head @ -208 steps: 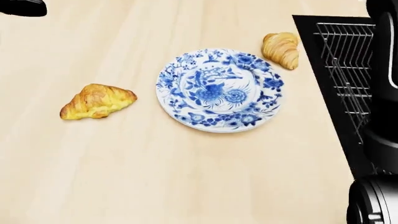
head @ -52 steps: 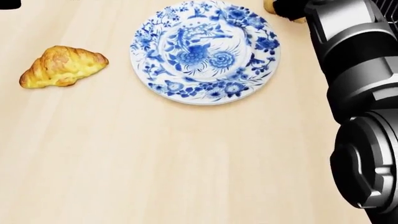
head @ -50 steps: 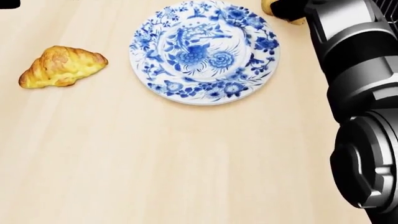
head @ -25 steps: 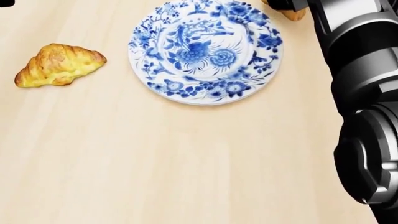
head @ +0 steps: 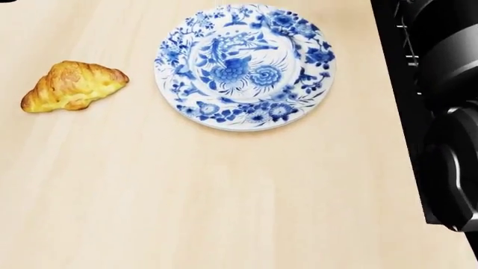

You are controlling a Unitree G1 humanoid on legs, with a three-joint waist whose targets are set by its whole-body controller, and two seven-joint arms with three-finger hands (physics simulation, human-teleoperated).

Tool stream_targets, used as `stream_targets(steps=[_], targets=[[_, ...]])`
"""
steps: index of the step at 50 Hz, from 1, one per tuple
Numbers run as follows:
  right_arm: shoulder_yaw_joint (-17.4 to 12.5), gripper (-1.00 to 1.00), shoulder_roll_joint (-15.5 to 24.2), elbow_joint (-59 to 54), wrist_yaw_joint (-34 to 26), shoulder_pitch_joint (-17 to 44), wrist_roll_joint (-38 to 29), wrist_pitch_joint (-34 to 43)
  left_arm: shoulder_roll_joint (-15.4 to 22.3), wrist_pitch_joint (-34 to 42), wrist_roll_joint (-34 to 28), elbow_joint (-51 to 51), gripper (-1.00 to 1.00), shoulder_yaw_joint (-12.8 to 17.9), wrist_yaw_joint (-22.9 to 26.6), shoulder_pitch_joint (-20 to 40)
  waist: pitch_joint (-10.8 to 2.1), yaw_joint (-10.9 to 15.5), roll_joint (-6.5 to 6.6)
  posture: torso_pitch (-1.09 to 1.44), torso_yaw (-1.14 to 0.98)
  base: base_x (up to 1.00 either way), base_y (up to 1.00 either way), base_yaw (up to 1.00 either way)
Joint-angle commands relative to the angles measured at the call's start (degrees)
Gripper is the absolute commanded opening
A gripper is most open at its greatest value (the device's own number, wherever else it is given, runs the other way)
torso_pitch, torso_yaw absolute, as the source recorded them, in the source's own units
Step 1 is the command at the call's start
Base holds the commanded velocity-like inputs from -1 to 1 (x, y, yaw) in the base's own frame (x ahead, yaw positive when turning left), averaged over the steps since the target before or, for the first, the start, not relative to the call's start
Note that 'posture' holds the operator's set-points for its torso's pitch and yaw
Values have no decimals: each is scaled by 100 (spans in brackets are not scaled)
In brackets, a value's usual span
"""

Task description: Place the pastries on the plates.

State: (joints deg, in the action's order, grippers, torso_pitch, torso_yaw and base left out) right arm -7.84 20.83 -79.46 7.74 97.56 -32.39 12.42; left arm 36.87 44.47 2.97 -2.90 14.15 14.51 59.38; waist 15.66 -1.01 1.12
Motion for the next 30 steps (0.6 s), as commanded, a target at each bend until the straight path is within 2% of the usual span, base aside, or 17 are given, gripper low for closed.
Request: stream_targets(steps=[1, 5, 12, 14, 18, 21, 27, 30], targets=[[13, -100, 68, 279, -290, 299, -65, -259, 101, -161, -14, 182, 100, 99, -39, 202, -304, 0, 19, 26, 0, 0, 0, 0], [16, -100, 46, 335, -741, 411, -10, -348, 105, -126, -12, 213, 100, 91, -30, 221, -446, -10, 23, 22, 0, 0, 0, 0], [199, -100, -55, 447, -1562, 480, -52, -415, 97, -64, -4, 306, 100, 100, -29, 178, -714, -25, 40, 15, 0, 0, 0, 0], [228, -100, -123, 504, -1969, 494, 4, -441, 99, -53, -1, 322, 100, 102, -25, 171, -793, -24, 49, 13, 0, 0, 0, 0], [242, -100, -193, 570, -2257, 487, 99, -418, 101, -30, 14, 374, 100, 124, -10, 123, -945, -26, 72, 9, 0, 0, 0, 0], [360, -100, -205, 623, -2592, 420, 54, -584, 116, -6, 17, 402, 100, 126, -9, 115, -1056, -22, 88, 6, 0, 0, 0, 0], [378, -100, -298, 776, -3396, 277, 209, -530, 141, -4, 4, 345, 100, 103, -3, 181, -1266, -12, 106, 0, 0, 0, 0, 0], [506, -100, -260, 852, -3763, 174, 138, -727, 140, -13, -8, 335, 100, 87, 10, 192, -1322, -10, 113, 0, 0, 0, 0, 0]])
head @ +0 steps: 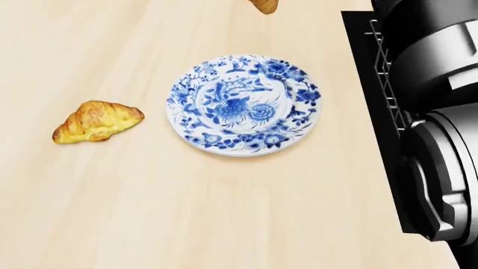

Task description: Place the pastries on the plates.

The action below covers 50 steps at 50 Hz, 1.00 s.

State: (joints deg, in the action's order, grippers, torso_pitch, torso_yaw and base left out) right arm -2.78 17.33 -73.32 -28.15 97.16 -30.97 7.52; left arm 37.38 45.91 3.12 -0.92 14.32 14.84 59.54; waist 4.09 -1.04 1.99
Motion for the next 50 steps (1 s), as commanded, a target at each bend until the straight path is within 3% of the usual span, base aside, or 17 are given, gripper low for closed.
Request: stream_targets(steps=[1, 10, 29, 42, 50], targets=[[3, -100, 85, 248, -206, 207, -15, -191, 81, -164, -31, 131, 100, 71, -31, 175, -174, -8, 28, 0, 0, 0, 0, 0], [128, -100, 134, 503, -1052, -32, -188, -266, 53, -137, -46, 208, 100, 87, -12, 98, -227, -1, 54, 0, 0, 0, 0, 0], [193, -100, 31, 1080, -1787, -486, -455, -344, 19, -115, -108, 241, 100, 73, 28, 129, -256, -22, 65, 0, 0, 0, 0, 0], [420, -100, -148, 1420, -2316, -662, -975, -762, 8, -188, -155, 223, 100, 101, 14, 32, -590, -50, 81, -12, 0, 0, 0, 0], [483, -100, -255, 1366, -2417, -625, -1429, -983, 19, -176, -116, 304, 100, 129, -12, -29, -654, -57, 106, -12, 0, 0, 0, 0]])
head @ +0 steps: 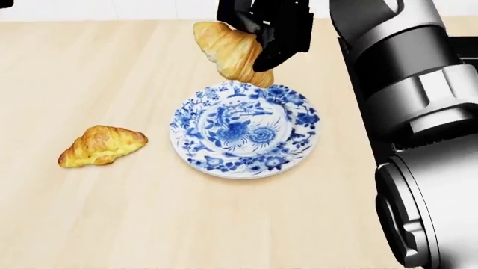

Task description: Place the pastries on the plates.

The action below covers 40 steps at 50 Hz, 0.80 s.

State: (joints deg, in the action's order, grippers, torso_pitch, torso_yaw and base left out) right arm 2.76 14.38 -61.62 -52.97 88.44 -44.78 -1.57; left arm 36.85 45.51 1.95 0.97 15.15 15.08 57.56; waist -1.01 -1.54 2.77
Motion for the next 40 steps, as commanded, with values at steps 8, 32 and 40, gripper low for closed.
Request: stream_targets(steps=[8, 32, 40], targets=[[-8, -100, -36, 98, -28, 216, -451, -272, 91, -149, 8, 165, 100, 61, -50, 87, -147, -6, 52, -12, 0, 0, 0, 0], [-55, -100, -224, -269, 299, 96, -999, -313, 145, -191, -17, 194, 100, 82, -26, -11, -201, 7, 74, -12, 0, 0, 0, 0], [-52, -84, -191, -71, -57, 41, -960, -272, 113, -230, -36, 171, 100, 65, -28, -31, -197, 9, 67, -12, 0, 0, 0, 0]])
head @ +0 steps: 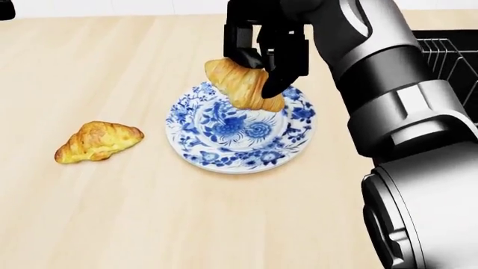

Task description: Place the pastries on the plates.

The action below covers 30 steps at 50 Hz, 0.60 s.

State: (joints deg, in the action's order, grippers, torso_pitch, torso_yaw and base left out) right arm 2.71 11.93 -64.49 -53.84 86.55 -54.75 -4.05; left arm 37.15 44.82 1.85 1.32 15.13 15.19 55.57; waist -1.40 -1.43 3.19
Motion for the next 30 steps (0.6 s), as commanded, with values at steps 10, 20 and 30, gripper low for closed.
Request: stream_targets(steps=[10, 20, 30], targets=[[-42, -63, 31, 597, -370, 10, 61, 65, 86, -127, -27, 170, 100, 86, -26, 161, -161, -10, 22, -12, 0, 0, 0, 0], [-39, -40, 42, 561, -426, 15, 8, 68, 94, -180, -41, 54, 100, 60, -29, 256, -166, -18, 28, -12, 0, 0, 0, 0], [-67, 95, 50, 524, -453, 116, 1, 168, 94, -163, -38, 98, 100, 90, -20, 221, -160, -30, 34, -12, 0, 0, 0, 0]])
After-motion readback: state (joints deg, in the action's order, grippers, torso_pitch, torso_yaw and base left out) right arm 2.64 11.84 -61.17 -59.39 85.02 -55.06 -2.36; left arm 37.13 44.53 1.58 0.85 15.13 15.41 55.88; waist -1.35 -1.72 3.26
